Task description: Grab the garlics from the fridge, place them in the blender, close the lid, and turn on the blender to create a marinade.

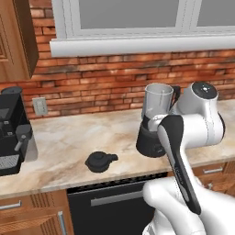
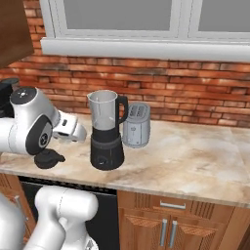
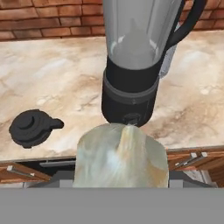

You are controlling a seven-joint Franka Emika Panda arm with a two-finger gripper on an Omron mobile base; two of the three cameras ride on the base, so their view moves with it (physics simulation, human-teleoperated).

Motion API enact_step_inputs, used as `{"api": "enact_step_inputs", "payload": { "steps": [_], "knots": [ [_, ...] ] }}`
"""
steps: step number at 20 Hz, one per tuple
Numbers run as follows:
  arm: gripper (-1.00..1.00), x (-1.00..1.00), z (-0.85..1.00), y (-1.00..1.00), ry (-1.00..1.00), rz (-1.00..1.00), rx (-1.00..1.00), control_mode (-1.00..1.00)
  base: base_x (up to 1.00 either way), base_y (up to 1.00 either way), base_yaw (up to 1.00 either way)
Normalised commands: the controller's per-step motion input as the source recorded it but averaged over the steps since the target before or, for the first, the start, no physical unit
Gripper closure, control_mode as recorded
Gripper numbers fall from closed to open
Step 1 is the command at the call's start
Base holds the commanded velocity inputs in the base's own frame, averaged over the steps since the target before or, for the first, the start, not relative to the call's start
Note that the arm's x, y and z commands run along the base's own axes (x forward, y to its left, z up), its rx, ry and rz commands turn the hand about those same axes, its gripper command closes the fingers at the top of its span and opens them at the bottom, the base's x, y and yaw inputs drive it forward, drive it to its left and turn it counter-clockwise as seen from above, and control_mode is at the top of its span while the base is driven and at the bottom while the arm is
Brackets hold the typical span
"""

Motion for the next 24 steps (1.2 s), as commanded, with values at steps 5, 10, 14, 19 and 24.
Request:
{"api": "enact_step_inputs", "payload": {
  "steps": [5,10,14,19,24],
  "knots": [
    [1.0,0.71,0.63,0.0,-0.02,-0.05,0.0,-1.0,0.0,0.0,0.0],
    [1.0,0.91,0.7,-0.05,0.0,-0.05,0.0,-1.0,0.0,0.0,0.0],
    [1.0,1.0,0.43,-0.31,0.01,-0.01,0.0,-1.0,0.0,0.0,0.0],
    [1.0,0.84,0.05,-0.25,0.15,0.0,0.01,-1.0,0.0,0.0,0.0],
    [1.0,0.38,-0.41,-0.02,0.17,0.0,0.0,-1.0,0.0,0.0,0.0]
  ]
}}
